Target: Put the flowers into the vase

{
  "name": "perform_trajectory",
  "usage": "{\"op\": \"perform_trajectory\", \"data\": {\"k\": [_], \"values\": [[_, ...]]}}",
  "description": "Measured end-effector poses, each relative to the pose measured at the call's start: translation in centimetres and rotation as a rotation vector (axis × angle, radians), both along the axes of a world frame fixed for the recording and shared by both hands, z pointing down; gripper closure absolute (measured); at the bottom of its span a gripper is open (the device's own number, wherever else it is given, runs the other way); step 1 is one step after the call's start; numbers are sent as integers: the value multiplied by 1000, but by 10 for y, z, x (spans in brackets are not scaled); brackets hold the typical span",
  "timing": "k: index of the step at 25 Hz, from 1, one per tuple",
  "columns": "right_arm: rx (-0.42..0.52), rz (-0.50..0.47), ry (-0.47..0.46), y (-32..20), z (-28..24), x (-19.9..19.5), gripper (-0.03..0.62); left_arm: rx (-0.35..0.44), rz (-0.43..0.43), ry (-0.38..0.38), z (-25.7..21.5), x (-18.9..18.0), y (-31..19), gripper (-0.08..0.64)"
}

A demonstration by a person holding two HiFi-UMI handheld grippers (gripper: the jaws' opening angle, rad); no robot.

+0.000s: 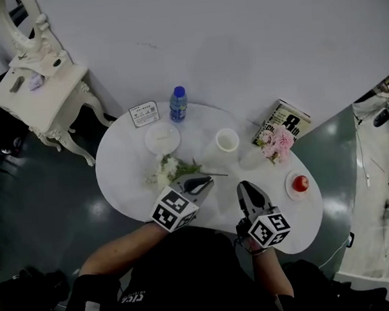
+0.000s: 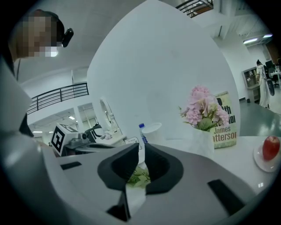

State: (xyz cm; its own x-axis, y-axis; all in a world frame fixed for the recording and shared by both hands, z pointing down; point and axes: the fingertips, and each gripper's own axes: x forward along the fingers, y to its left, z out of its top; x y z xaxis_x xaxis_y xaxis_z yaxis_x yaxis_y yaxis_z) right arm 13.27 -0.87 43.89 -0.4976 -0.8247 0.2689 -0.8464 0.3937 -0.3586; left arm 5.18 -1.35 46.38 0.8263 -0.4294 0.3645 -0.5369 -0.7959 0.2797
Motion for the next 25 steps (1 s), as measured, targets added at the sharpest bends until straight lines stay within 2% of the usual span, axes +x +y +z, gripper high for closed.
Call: {"op": "perform_trajectory", "data": {"k": [4, 10, 13, 17, 25], "values": [[11, 19, -7, 7, -15, -19, 544, 28, -13, 26, -13, -27, 7, 537], [62, -52, 55, 21, -30, -24, 551, 86, -89, 71, -39, -49, 13, 548], [73, -90, 87, 29, -33, -16, 552, 93, -138, 82, -51, -54, 18, 548], [93, -110, 87, 34, -37, -5, 555, 166, -170, 26, -62, -57, 24, 549], [77, -128, 63, 45, -38, 4, 555, 196, -215, 101, -83, -51, 29, 550]]}}
